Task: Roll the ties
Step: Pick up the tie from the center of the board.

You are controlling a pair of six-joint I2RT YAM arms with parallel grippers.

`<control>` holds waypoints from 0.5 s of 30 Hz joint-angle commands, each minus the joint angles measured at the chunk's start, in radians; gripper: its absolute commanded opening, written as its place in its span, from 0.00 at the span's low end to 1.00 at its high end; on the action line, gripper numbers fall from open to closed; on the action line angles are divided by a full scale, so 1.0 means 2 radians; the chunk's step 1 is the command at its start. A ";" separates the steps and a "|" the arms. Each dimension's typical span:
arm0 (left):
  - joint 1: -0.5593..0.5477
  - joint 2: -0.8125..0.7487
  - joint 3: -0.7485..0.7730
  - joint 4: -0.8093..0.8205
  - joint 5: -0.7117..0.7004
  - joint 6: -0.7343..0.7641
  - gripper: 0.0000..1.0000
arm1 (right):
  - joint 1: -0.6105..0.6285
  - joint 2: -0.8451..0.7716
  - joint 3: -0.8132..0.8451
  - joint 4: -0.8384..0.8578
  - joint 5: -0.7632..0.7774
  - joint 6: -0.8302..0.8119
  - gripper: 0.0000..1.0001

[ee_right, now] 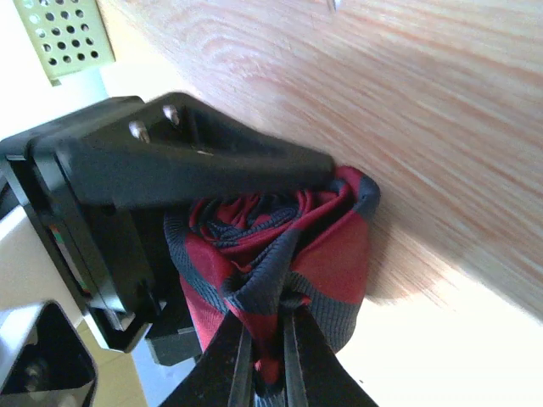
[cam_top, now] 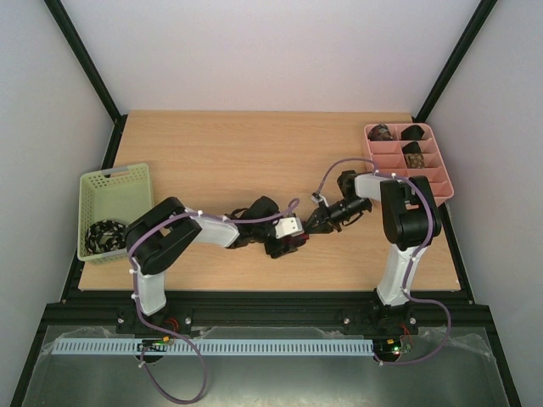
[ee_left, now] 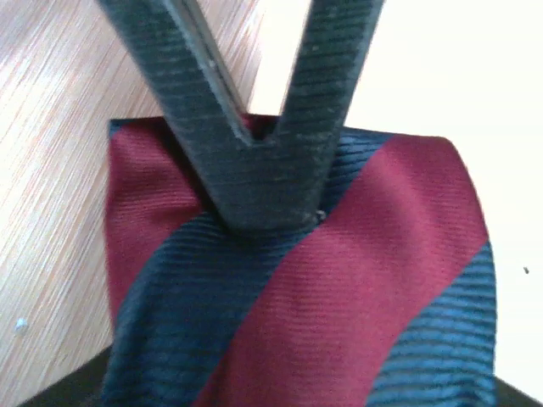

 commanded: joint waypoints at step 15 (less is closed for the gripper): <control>0.044 -0.085 0.002 -0.073 0.038 -0.007 0.99 | -0.003 -0.055 0.078 -0.104 0.076 -0.062 0.01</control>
